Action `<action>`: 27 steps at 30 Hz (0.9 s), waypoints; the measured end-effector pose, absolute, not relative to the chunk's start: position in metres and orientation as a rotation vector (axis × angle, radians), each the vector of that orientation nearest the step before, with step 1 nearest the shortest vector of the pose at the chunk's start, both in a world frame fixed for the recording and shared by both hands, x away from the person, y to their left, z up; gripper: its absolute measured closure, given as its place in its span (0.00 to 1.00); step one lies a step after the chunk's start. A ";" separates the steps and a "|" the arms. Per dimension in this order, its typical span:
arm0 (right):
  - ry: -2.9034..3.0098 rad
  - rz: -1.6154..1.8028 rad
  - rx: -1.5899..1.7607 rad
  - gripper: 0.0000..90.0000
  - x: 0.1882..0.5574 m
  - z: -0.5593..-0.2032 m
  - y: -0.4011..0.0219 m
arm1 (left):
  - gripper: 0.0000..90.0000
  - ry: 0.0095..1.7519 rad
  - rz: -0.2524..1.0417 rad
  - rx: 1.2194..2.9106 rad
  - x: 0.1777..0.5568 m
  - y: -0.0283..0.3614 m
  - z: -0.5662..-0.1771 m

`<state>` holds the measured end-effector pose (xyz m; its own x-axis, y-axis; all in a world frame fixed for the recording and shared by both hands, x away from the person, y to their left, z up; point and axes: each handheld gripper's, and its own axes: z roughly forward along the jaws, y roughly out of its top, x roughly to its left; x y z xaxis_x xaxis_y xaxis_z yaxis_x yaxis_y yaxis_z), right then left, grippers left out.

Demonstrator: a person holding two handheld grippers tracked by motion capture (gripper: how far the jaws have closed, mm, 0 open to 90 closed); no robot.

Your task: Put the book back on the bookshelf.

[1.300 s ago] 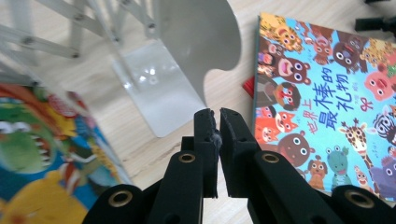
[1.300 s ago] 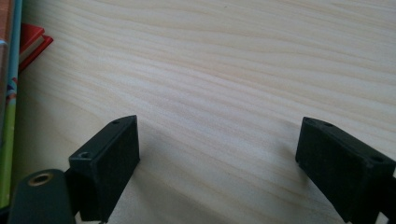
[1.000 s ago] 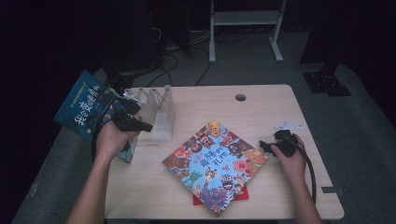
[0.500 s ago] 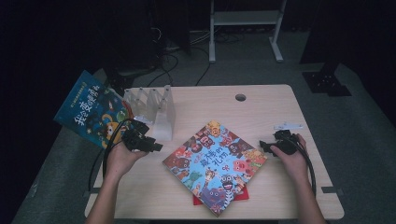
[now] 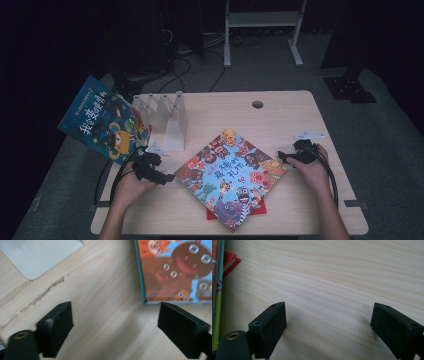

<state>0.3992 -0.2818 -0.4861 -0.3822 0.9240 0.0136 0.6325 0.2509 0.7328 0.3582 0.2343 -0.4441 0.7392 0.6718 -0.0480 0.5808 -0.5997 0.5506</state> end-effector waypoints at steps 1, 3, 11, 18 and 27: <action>2.107 0.929 1.418 0.13 0.399 -0.486 -0.282 | 0.10 0.942 0.224 2.392 0.358 0.234 -0.445; 2.106 0.929 1.420 0.13 0.399 -0.486 -0.282 | 0.08 0.928 0.225 2.400 0.356 0.235 -0.447; 2.114 0.935 1.407 0.35 0.393 -0.481 -0.283 | 0.00 0.859 0.195 2.417 0.352 0.235 -0.465; 2.123 0.981 1.368 0.47 0.379 -0.463 -0.284 | 0.00 0.766 0.275 2.411 0.348 0.239 -0.472; 2.158 1.065 1.324 0.57 0.355 -0.446 -0.288 | 0.00 0.721 0.301 2.317 0.344 0.246 -0.479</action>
